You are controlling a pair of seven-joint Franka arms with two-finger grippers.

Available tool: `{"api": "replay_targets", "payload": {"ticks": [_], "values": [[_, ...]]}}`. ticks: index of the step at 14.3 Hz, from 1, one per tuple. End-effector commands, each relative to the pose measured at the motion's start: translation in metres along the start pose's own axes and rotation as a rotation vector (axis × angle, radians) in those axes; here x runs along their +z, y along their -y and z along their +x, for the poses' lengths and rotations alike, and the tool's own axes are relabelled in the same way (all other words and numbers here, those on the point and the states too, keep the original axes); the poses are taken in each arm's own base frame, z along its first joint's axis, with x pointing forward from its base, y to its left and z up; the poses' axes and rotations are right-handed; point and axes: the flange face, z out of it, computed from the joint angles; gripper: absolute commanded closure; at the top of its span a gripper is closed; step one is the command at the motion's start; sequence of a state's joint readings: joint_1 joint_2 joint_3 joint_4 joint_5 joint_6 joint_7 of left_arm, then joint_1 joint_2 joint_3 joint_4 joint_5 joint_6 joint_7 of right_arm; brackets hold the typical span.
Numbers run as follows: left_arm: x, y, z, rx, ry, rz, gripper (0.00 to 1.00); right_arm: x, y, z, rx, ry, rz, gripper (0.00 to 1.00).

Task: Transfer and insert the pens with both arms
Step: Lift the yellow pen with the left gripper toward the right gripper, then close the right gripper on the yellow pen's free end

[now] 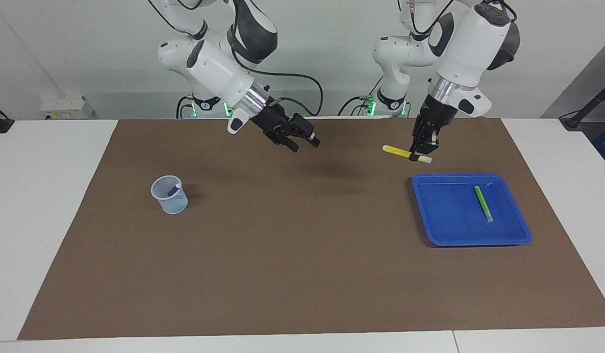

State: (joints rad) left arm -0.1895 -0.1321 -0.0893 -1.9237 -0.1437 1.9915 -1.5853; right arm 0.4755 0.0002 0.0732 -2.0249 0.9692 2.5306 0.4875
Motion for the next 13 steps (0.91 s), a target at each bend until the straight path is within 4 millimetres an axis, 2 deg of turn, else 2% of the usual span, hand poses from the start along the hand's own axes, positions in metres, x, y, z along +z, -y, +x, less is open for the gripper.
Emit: {"api": "replay_targets", "payload": {"ticks": [1,3,6,7,10,12,13], "values": [[-0.002,0.015,-0.020,-0.040,-0.034,0.032,1.00,0.020,0.003,-0.014,0.072,-0.030,0.056,0.00],[-0.001,0.019,-0.028,-0.075,-0.041,0.049,1.00,0.026,0.009,-0.030,0.121,-0.028,0.068,0.00],[0.000,0.025,-0.045,-0.115,-0.042,0.066,1.00,0.026,0.025,-0.035,0.227,-0.021,0.096,0.00],[0.002,0.028,-0.053,-0.117,-0.044,0.078,1.00,0.034,0.029,-0.052,0.231,0.002,0.090,0.00],[0.001,0.032,-0.067,-0.150,-0.047,0.078,1.00,0.047,0.036,-0.088,0.241,0.000,0.111,0.00],[0.003,0.036,-0.078,-0.153,-0.046,0.082,1.00,0.055,0.038,-0.091,0.244,-0.012,0.121,0.00],[0.002,0.037,-0.081,-0.156,-0.046,0.080,1.00,0.062,0.036,-0.101,0.227,-0.001,0.110,0.00]]}}
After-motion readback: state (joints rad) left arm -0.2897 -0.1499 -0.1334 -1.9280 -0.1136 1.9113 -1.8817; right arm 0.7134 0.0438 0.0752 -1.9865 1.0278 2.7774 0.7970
